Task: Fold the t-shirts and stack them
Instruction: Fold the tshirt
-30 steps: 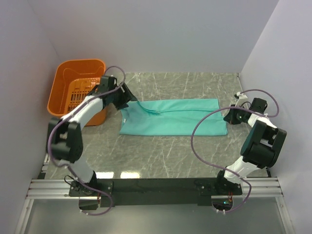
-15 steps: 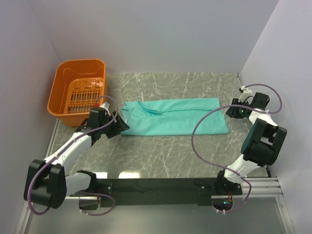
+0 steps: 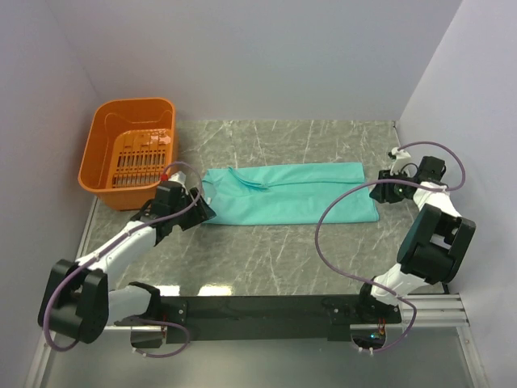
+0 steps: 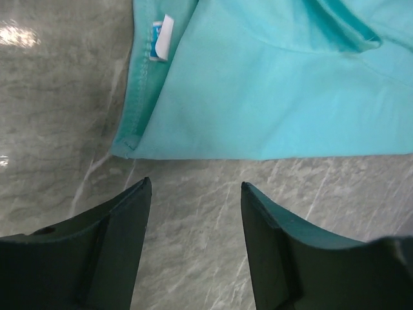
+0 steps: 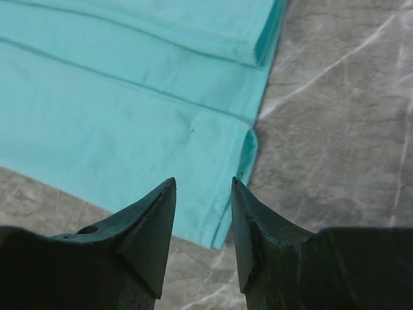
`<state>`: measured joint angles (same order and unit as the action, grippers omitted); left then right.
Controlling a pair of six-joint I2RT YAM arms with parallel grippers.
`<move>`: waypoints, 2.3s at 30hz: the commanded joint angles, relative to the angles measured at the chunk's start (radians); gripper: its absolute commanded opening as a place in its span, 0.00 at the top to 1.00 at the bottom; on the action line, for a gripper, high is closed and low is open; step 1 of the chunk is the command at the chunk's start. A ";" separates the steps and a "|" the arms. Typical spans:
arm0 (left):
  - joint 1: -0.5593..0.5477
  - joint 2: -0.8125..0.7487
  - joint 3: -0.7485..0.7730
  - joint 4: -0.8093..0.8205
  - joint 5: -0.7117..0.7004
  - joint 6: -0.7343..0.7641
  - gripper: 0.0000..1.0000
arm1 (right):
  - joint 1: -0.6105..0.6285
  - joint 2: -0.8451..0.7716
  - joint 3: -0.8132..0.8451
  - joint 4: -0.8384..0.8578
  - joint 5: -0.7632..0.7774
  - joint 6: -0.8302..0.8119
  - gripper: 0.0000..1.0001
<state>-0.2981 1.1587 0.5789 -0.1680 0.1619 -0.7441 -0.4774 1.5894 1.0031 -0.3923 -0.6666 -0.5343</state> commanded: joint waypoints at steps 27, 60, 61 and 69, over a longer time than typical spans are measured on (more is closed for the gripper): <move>-0.056 0.289 0.136 0.041 -0.187 0.068 0.58 | -0.007 -0.008 -0.058 -0.008 0.114 0.025 0.55; -0.081 -0.183 -0.074 -0.073 -0.188 -0.081 0.38 | 0.822 -0.020 0.178 -0.269 -0.111 -0.345 0.97; -0.081 -0.210 -0.073 -0.096 -0.205 -0.084 0.35 | 0.867 0.009 0.205 -0.234 -0.091 -0.322 0.97; -0.078 -0.497 -0.077 -0.175 -0.249 -0.133 0.32 | 1.140 0.325 0.500 -0.103 0.175 -0.084 1.00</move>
<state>-0.3748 0.7269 0.4828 -0.2996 -0.0540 -0.8455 0.6292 1.8515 1.4296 -0.5537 -0.6170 -0.7231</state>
